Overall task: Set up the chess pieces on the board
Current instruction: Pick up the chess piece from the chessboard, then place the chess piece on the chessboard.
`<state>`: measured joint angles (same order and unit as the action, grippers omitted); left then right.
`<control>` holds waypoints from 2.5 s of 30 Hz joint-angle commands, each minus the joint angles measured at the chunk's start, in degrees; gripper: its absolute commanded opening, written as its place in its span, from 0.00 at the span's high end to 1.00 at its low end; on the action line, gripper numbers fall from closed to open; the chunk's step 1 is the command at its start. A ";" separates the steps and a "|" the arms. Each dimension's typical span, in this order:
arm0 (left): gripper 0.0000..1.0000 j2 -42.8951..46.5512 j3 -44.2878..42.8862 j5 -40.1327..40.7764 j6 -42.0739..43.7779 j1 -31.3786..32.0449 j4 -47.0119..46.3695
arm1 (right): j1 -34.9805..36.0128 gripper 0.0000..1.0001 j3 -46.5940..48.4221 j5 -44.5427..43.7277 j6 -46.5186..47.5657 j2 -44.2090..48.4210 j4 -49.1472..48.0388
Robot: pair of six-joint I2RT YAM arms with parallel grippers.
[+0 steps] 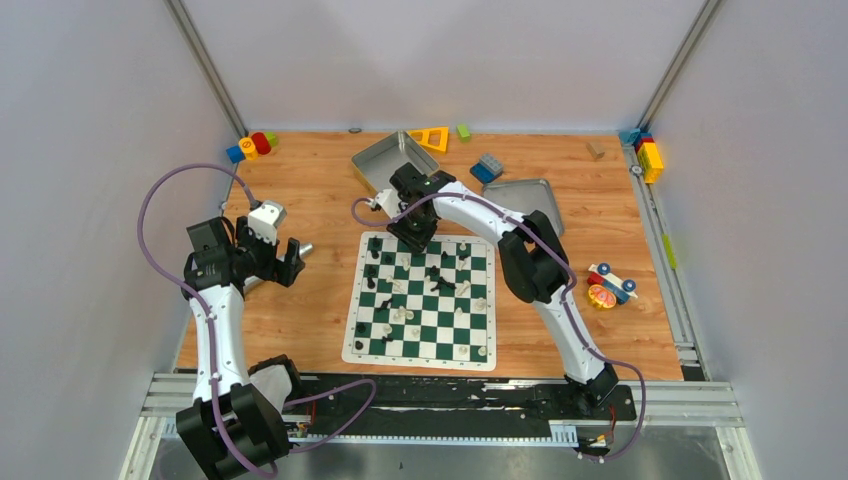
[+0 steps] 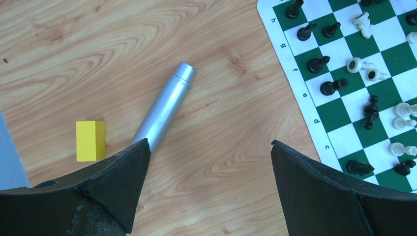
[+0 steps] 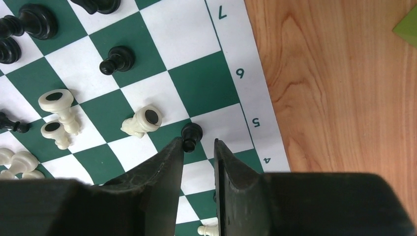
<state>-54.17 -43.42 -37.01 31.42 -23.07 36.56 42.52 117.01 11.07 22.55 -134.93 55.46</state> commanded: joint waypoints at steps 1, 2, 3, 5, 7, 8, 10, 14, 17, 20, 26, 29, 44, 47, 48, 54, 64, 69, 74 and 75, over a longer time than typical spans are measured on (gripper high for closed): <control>0.00 0.57 0.13 -0.71 0.46 -0.51 -0.70 | 0.36 0.72 1.69 0.86 -0.46 -0.83 -1.09; 0.00 0.63 0.15 -0.66 0.55 -0.50 -0.70 | 0.42 0.75 1.85 0.82 -0.34 -0.94 -1.04; 0.00 0.64 0.17 -0.64 0.56 -0.49 -0.63 | 0.45 0.77 2.01 0.79 -0.17 -0.94 -0.91; 0.00 0.65 0.15 -0.53 0.65 -0.49 -0.61 | 0.62 0.80 2.16 0.73 0.08 -0.95 -0.85; 0.00 0.67 0.10 -0.54 0.66 -0.48 -0.69 | 0.72 0.84 2.53 0.62 0.21 -0.86 -0.79; 0.00 0.70 0.14 -0.56 0.66 -0.48 -0.69 | 0.79 0.87 2.87 0.53 0.29 -0.81 -0.66; 0.00 0.68 0.17 -0.56 0.62 -0.50 -0.74 | 0.89 0.90 3.63 0.30 0.37 -0.86 -0.49; 0.00 0.65 0.18 -0.53 0.62 -0.47 -0.64 | 1.06 0.93 5.96 -0.37 0.57 -1.14 0.07; 0.00 0.65 0.15 -0.52 0.66 -0.49 -0.61 | 1.07 0.94 8.01 -0.35 0.69 -1.65 0.17; 0.00 0.64 0.17 -0.47 0.70 -0.50 -0.53 | 1.07 0.94 9.88 -0.02 0.91 -2.61 0.15; 0.00 0.60 0.16 -0.41 0.84 -0.48 -0.53 | 1.55 0.94 13.76 0.51 0.83 -4.90 0.12; 0.00 0.56 0.18 -0.41 0.69 -0.49 -0.52 | 2.06 0.94 15.48 0.51 0.86 -5.97 0.17; 0.00 0.64 0.51 -0.01 1.24 -0.53 -0.26 | 3.55 0.94 19.12 0.28 1.16 -9.26 0.11; 0.00 0.73 0.73 -0.07 1.24 -0.50 -0.37 | 3.62 0.94 19.28 0.38 1.23 -9.42 0.13; 0.00 0.73 0.81 -0.03 1.27 -0.49 -0.37 | 3.62 0.94 19.35 0.36 1.27 -9.59 0.12; 0.00 0.90 1.30 0.23 1.51 -0.55 -0.43 | 3.79 0.94 19.50 0.09 1.54 -10.20 0.15; 0.00 0.89 1.32 0.31 1.45 -0.49 -0.54 | 4.11 0.86 19.20 -0.20 1.71 -10.45 0.12; 0.00 1.07 1.40 0.46 1.70 -0.52 -0.20 | 4.22 0.83 19.16 -0.31 1.78 -10.55 0.17; 0.00 1.30 1.42 0.59 1.88 -0.50 -0.10 | 4.17 0.77 19.35 -0.71 1.73 -10.23 0.15; 0.00 1.33 1.37 0.62 1.82 -0.53 -0.06 | 4.15 0.75 19.30 -0.80 1.72 -10.13 0.13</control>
<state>-54.08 -42.26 -35.92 32.42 -23.07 36.64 46.37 133.93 10.96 23.92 -144.35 56.07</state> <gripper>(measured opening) 0.998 0.219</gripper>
